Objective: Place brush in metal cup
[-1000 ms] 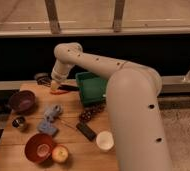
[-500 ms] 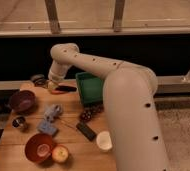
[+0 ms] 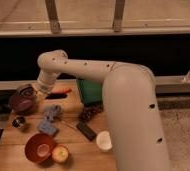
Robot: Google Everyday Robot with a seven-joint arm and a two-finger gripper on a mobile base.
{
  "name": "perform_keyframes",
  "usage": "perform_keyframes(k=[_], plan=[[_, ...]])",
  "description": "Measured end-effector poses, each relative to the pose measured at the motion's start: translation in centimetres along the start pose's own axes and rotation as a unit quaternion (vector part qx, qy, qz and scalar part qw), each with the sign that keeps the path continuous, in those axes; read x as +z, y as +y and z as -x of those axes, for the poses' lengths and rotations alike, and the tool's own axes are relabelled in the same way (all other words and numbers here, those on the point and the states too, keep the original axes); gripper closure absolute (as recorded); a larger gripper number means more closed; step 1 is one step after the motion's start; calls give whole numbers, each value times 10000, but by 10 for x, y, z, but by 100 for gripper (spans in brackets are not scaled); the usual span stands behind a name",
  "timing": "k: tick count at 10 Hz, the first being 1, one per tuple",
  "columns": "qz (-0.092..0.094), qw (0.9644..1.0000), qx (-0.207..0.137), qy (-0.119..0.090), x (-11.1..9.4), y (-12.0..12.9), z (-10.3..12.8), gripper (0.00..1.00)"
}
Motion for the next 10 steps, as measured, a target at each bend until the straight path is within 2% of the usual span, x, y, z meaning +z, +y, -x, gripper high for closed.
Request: perform_keyframes(k=[3, 10], plan=[[302, 9994, -90, -139, 33, 21, 5, 100], [309, 9994, -95, -145, 32, 19, 4, 100]])
